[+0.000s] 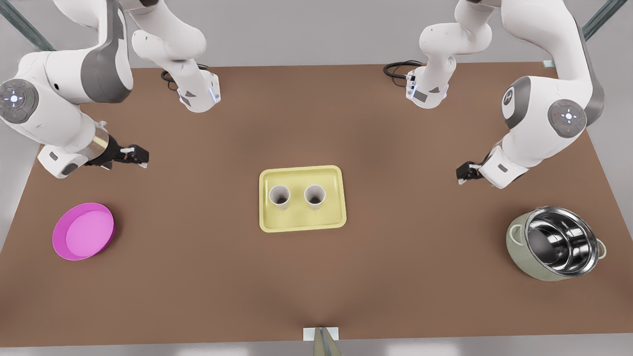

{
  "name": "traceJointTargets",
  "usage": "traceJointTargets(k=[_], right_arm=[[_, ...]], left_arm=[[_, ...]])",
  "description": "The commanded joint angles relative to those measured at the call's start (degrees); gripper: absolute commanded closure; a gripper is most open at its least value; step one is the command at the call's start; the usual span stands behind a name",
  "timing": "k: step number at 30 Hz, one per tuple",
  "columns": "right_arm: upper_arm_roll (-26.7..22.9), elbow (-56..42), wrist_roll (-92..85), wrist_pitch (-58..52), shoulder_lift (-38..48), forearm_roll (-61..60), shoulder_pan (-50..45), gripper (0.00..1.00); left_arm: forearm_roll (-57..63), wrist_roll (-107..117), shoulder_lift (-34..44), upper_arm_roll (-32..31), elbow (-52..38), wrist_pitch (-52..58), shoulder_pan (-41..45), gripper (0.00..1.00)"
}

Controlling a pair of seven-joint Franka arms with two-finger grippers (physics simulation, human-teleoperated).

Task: Use the left arm to pick up the white IKEA cup from the tray and place it on the middle-left position; use the right arm to pick up the white IKEA cup from the tray and place it on the middle-right position

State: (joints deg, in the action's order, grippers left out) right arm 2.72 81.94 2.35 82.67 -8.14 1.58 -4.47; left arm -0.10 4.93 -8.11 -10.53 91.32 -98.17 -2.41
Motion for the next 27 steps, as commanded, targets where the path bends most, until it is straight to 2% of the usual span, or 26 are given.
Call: traceJointTargets(k=[1,7,10,16,20,21,23,24,26,27], right_arm=[[0.09,-0.03,23.21,8.21,-3.98,0.0,-9.32,0.0],[0.09,-0.03,59.43,30.44,-22.53,0.01,-25.24,0.0],[0.53,-0.03,55.49,36.07,-28.42,-0.08,-25.42,0.0],[0.71,1.03,54.78,35.54,-29.13,-0.17,-25.86,0.0],[1.23,13.86,51.88,35.37,-18.93,-0.26,-25.5,0.0],[1.23,15.09,51.71,35.37,-17.79,-0.26,-25.33,0.0],[1.23,16.14,51.27,35.45,-17.7,-0.17,-25.07,0.0],[1.23,17.2,51.09,35.45,-17.7,-0.17,-25.07,0.0],[1.32,17.55,51.09,39.23,-20.6,-0.08,-25.15,0.0],[1.32,17.55,51.18,40.99,-21.56,-0.17,-25.24,0.0]], left_arm=[[0.19,4.39,0.11,-0.1,0.17,-2.55,0.03,0.0],[0.45,4.57,1.78,-1.95,-0.71,3.42,0.65,0.0],[0.27,4.57,0.2,-2.56,-0.44,2.37,0.82,0.0],[-0.25,4.57,-0.33,-2.47,-0.44,0.61,1.35,0.0],[-1.22,4.39,-3.32,-2.56,-0.44,-2.47,3.72,0.0],[-1.13,4.57,-3.93,-2.56,-0.01,-2.64,5.74,0.0],[-1.13,7.79,-2.09,-2.56,7.36,-10.36,9.08,0.0],[-0.17,17.02,-3.14,-2.56,8.26,-13.18,14.26,0.0],[4.58,30.57,-8.5,-2.56,8.34,-17.49,21.82,0.0],[4.58,31.99,-10.78,-2.56,8.26,-18.81,22.71,0.0]])
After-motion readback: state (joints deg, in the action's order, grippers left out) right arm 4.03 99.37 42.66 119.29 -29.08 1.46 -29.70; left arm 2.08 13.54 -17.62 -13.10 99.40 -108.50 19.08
